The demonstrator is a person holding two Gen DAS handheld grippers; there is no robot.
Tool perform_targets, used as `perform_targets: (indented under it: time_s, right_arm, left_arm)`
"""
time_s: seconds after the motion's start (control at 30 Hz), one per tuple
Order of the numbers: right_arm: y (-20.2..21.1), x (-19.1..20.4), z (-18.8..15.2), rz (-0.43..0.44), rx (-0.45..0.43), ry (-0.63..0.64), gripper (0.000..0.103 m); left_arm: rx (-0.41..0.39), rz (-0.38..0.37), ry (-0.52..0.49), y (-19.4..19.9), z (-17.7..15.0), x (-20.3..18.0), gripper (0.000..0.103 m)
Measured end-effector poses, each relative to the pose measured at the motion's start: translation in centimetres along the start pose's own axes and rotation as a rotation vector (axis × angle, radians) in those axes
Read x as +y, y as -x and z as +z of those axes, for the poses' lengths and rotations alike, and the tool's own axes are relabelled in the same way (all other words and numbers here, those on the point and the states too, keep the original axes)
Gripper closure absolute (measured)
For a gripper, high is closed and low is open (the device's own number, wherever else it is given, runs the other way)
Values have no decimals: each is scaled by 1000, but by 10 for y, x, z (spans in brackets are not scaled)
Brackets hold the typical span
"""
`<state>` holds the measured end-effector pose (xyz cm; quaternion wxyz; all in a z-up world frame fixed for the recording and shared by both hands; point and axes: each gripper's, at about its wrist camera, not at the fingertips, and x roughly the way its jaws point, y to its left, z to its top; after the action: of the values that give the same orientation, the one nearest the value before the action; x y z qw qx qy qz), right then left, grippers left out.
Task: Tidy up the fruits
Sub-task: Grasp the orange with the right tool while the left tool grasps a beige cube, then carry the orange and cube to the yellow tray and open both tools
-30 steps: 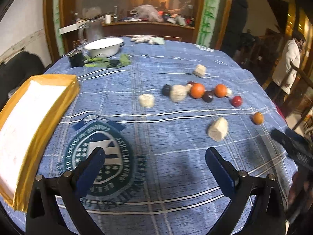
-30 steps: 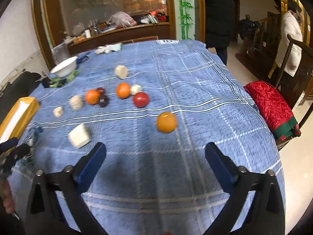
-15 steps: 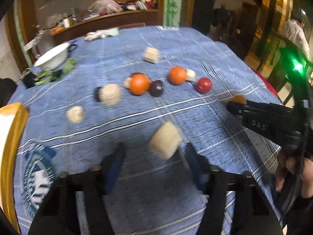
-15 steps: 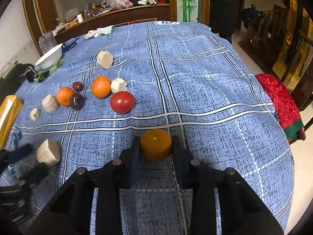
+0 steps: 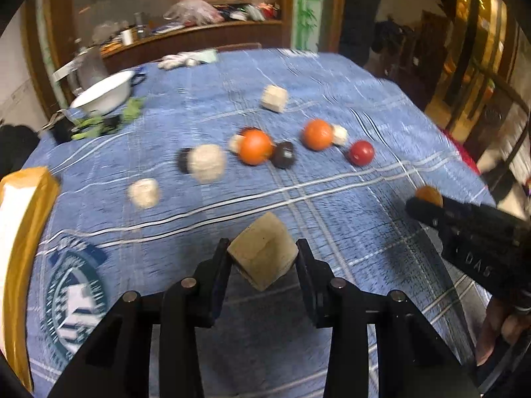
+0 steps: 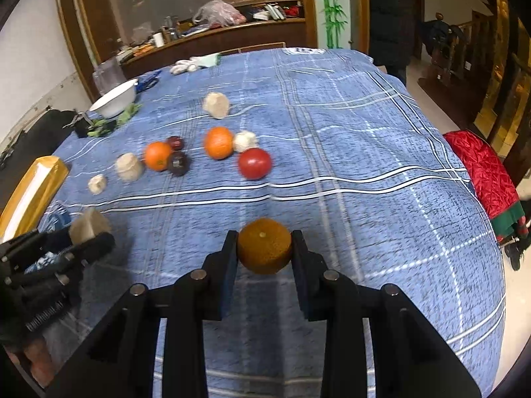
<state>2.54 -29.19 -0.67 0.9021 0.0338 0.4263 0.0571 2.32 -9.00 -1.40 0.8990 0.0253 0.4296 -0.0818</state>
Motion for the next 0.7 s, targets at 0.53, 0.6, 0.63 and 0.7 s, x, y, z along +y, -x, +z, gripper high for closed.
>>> perform_targets:
  time_s: [0.53,0.6,0.63,0.7]
  right_arm:
    - [6,164,13,218,-25,243,70]
    - [3,202,18,277,-30,283,70]
    - [1,218,20,305,-29,297,70]
    - [-3,252,24,365,-26,326,70]
  left_arm:
    - [-101,289,410,95,-42,199,65]
    - [-97,350,466,105,-52,233,65]
    - [-90,373,479,106,-55,242,65]
    - [-68,425,513,109,-64,271,65]
